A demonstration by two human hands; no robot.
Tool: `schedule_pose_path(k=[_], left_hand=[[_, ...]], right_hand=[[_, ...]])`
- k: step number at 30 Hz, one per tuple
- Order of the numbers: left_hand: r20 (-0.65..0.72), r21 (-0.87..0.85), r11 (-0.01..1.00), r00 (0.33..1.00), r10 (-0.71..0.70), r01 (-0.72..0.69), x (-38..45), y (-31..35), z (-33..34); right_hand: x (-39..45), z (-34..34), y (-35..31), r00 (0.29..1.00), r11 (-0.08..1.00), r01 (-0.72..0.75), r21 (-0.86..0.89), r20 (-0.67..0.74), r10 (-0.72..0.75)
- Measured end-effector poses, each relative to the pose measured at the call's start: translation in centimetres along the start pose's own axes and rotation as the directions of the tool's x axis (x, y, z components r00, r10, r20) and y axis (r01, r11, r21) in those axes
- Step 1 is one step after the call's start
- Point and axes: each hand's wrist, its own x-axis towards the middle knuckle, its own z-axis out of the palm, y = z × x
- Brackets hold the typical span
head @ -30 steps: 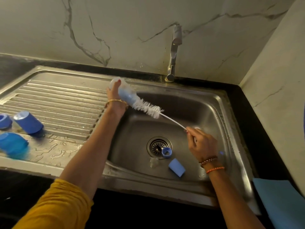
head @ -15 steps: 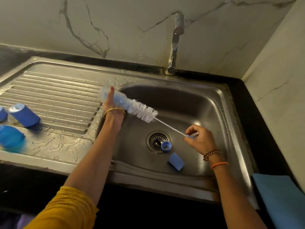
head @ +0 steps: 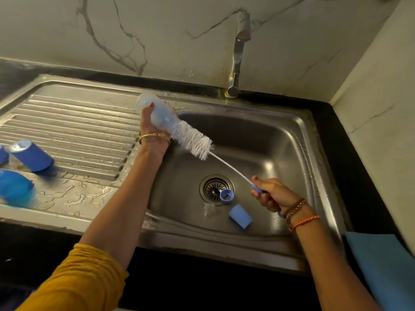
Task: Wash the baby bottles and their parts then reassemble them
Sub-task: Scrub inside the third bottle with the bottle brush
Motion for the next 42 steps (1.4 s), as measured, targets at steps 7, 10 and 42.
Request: schedule_pose_path(k=[7,10,42], left_hand=[[-0.140,0.118,0.992,0.990,-0.017,0.034,0.6,0.1,0.3],[-0.235,0.130,0.989,0.971,-0.042,0.074,1.8,-0.7,-0.1],[-0.054,0.103,0.991,0.995,-0.079,0.084,1.3,-0.7,0.8]], right_hand=[[0.8,0.1,1.3,0.856,0.836,0.370,-0.406,-0.200,-0.476],[1.0,-0.2,1.4,0.507,0.514,0.294,-0.806,-0.324,-0.799],[-0.4,-0.3,-0.8,0.998,0.986,0.060,0.153,-0.025,-0.057]])
